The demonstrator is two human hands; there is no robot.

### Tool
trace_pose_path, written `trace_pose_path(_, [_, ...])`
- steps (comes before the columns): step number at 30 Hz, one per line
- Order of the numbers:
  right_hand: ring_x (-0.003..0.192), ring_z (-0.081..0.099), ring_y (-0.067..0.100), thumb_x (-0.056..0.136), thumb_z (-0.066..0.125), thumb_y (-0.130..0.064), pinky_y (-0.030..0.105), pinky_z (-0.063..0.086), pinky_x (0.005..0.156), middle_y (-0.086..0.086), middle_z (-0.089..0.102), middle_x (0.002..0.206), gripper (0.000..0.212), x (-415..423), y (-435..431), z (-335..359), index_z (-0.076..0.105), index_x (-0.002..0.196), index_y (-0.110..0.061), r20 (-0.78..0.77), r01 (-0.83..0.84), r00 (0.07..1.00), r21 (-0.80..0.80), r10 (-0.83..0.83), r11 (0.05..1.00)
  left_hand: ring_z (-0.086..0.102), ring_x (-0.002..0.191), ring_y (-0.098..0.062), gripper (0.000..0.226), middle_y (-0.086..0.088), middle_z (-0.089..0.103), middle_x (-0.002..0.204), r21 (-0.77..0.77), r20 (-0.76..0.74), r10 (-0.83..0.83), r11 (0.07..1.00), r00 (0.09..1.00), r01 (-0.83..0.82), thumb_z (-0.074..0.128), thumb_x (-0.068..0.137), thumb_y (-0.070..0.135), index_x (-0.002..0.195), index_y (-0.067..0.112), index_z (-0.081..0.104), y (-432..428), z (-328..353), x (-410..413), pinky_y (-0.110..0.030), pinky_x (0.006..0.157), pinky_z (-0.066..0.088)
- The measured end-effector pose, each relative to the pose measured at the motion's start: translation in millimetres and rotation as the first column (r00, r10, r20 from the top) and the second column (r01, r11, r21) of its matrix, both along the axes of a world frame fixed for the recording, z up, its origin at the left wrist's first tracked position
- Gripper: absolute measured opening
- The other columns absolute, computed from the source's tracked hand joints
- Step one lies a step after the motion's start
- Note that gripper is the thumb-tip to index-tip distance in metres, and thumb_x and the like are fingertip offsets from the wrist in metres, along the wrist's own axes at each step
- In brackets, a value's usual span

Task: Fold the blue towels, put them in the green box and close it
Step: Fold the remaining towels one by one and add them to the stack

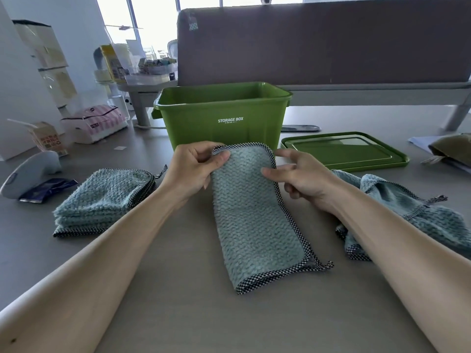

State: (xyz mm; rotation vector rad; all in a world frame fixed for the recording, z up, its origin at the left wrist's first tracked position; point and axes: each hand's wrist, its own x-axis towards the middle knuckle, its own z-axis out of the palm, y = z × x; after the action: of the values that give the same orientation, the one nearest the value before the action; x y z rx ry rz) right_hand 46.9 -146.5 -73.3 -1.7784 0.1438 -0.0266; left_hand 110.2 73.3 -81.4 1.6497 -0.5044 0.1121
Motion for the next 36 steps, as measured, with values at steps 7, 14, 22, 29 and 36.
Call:
trace_pose_path(7, [0.049, 0.061, 0.012, 0.085, 0.072, -0.001, 0.018, 0.046, 0.043, 0.009, 0.067, 0.078, 0.027, 1.6, -2.4, 0.9, 0.068, 0.110, -0.006, 0.131, -0.031, 0.991, 0.081, 0.021, 0.996, 0.063, 0.042, -0.011, 0.013, -0.005, 0.071, 0.077, -0.069, 0.013, 0.018, 0.998, 1.000, -0.017, 0.070, 0.088, 0.009, 0.100, 0.016, 0.071, -7.0, 7.2, -13.8, -0.019, 0.041, 0.047])
trace_pose_path(14, [0.084, 0.075, 0.023, 0.084, 0.076, -0.014, 0.030, 0.060, 0.078, 0.008, 0.075, 0.082, 0.010, -11.2, -14.1, 1.0, 0.075, 0.091, -0.007, 0.279, -0.093, 0.951, -0.139, 0.130, 0.986, 0.070, 0.057, -0.017, 0.031, -0.008, 0.075, 0.072, 0.069, 0.143, -0.005, 0.998, 0.990, -0.005, 0.076, 0.076, 0.022, 0.102, 0.006, 0.073, 2.4, 6.3, -31.4, -0.024, 0.057, 0.057])
trace_pose_path(22, [0.061, 0.059, 0.002, 0.078, 0.079, -0.022, 0.012, 0.043, 0.062, -0.006, 0.070, 0.067, 0.003, -44.7, -24.4, 19.6, 0.079, 0.078, -0.019, 0.167, -0.357, 0.871, -0.434, 0.463, 0.827, 0.046, 0.046, -0.005, 0.018, 0.014, 0.063, 0.057, 0.312, 0.269, -0.176, 0.946, 0.947, 0.087, 0.080, 0.070, 0.032, 0.087, 0.031, 0.073, 20.7, 3.8, -65.3, -0.023, 0.046, 0.038])
trace_pose_path(29, [0.098, 0.066, 0.002, 0.074, 0.085, -0.018, 0.017, 0.047, 0.090, -0.017, 0.069, 0.107, 0.026, -51.8, -23.8, 11.6, 0.078, 0.098, -0.026, -0.022, -0.456, 0.825, -0.618, 0.565, 0.641, 0.072, 0.074, -0.024, 0.021, 0.006, 0.076, 0.091, 0.469, 0.352, -0.428, 0.850, 0.832, 0.239, 0.084, 0.073, 0.031, 0.090, 0.021, 0.078, 34.2, -9.9, -75.7, -0.045, 0.058, 0.053])
trace_pose_path(36, [0.101, 0.064, -0.002, 0.075, 0.084, -0.012, 0.010, 0.042, 0.086, -0.015, 0.069, 0.108, 0.022, -54.0, -25.3, 13.4, 0.080, 0.094, -0.022, -0.041, -0.466, 0.814, -0.644, 0.580, 0.608, 0.070, 0.075, -0.012, 0.022, 0.001, 0.077, 0.093, 0.529, 0.338, -0.511, 0.798, 0.791, 0.289, 0.087, 0.070, 0.020, 0.088, 0.008, 0.081, 27.9, -10.2, -79.0, -0.024, 0.065, 0.054])
